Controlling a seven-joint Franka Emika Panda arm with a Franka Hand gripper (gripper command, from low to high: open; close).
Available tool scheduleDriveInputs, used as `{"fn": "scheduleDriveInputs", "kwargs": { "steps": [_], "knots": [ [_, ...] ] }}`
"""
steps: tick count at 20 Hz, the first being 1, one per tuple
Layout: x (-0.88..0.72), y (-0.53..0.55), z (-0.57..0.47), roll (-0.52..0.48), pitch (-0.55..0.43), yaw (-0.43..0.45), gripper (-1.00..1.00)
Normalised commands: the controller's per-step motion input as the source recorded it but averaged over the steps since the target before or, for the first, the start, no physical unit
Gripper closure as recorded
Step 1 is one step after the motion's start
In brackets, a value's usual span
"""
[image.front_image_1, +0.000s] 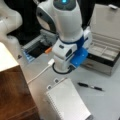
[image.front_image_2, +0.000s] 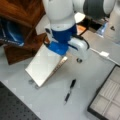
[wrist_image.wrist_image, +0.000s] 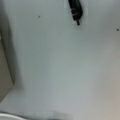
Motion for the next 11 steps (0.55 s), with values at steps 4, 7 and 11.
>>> {"fn": "scheduleDriveInputs", "kwargs": {
  "steps": [4, 7, 11],
  "knots": [
    [0.08, -0.01, 0.13, -0.276, 0.139, 0.087, -1.00],
    [0.12, -0.01, 0.00, -0.249, 0.064, 0.074, -1.00],
    [0.20, 0.04, 0.02, -0.197, 0.073, 0.010, -1.00]
  ]
}}
